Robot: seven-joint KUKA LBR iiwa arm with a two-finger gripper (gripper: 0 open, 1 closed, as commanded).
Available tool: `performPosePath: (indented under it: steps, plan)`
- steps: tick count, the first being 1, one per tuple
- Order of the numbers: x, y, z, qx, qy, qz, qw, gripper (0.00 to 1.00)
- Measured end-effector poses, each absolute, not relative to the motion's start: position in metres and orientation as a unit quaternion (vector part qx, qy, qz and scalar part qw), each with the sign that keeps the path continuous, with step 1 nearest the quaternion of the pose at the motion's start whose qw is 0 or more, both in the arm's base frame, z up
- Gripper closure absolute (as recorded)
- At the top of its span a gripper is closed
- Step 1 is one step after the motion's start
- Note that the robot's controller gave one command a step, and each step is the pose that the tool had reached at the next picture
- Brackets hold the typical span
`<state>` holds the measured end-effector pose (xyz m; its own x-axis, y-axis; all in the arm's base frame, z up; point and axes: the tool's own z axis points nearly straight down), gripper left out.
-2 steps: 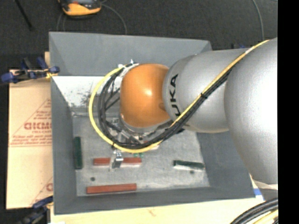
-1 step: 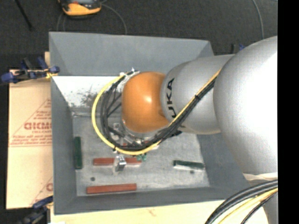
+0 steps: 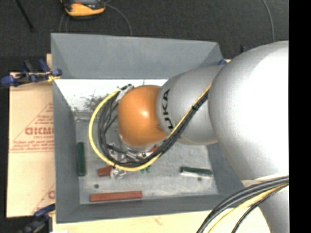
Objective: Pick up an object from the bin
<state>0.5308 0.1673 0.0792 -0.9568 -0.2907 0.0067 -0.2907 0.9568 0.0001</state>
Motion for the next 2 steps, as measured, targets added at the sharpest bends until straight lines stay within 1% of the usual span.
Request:
performPosePath:
  steps: [1,2]
  plan:
    - [0.5308,0.1673,0.0792,0.147,-0.989,0.0,0.003,1.0]
    - [0.5335,0.1686,0.0793,0.214,-0.977,0.0,0.002,1.0]
